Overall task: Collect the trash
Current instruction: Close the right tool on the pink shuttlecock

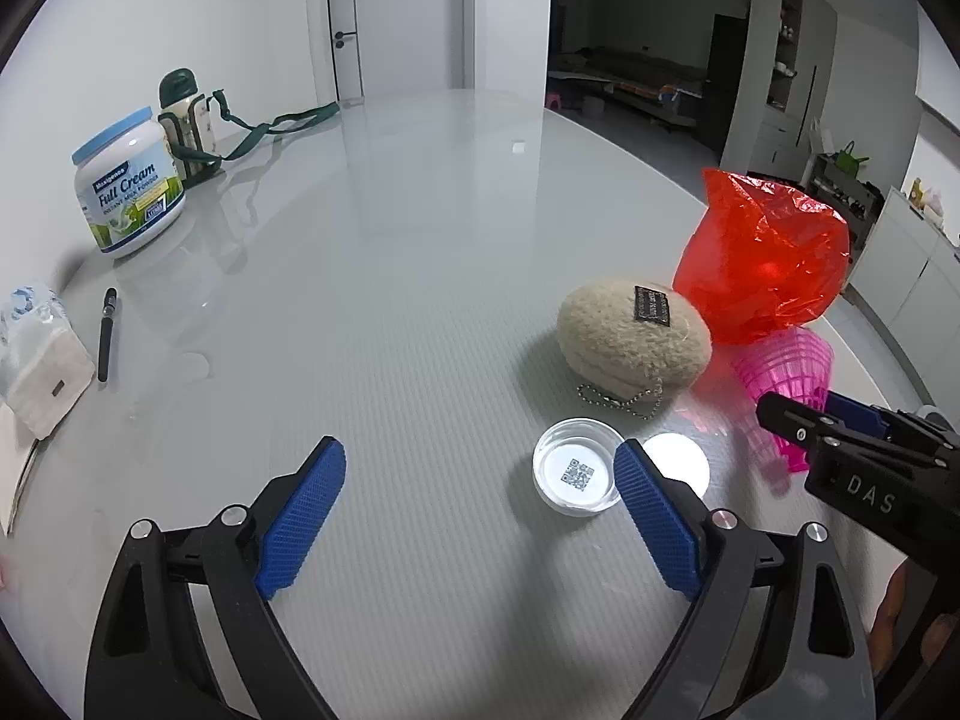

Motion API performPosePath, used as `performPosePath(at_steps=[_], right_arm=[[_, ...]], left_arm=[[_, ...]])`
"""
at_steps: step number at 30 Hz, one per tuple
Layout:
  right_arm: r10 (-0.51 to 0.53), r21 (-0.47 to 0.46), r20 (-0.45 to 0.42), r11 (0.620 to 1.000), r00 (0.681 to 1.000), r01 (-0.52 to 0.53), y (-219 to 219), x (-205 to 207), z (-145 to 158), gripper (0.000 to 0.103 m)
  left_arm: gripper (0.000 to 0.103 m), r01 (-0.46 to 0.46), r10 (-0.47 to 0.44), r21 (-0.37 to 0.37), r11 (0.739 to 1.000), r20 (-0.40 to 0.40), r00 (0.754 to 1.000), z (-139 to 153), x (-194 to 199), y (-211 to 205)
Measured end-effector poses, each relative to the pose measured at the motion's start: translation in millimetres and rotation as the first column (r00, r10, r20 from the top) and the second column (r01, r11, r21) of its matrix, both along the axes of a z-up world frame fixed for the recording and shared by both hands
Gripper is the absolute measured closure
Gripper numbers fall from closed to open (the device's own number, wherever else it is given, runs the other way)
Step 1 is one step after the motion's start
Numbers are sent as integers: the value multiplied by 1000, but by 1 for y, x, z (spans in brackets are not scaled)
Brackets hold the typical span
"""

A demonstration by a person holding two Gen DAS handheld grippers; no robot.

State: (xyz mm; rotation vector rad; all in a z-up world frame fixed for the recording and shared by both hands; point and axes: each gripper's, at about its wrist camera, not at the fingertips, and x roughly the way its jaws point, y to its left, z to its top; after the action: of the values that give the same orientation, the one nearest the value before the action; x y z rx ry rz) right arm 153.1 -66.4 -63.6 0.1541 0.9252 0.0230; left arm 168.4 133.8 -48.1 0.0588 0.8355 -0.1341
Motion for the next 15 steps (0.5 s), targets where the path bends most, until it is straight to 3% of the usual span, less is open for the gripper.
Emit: performPosePath(at_steps=[8, 15], right_arm=[[23, 45, 13, 999, 1000, -24, -4, -23, 8, 59], [21, 28, 36, 999, 999, -22, -18, -53, 22, 59]], left_arm=[[12, 22, -23, -21, 1000, -19, 1000, -1, 1, -2], [12, 30, -31, -32, 999, -46, 998, -5, 4, -2]])
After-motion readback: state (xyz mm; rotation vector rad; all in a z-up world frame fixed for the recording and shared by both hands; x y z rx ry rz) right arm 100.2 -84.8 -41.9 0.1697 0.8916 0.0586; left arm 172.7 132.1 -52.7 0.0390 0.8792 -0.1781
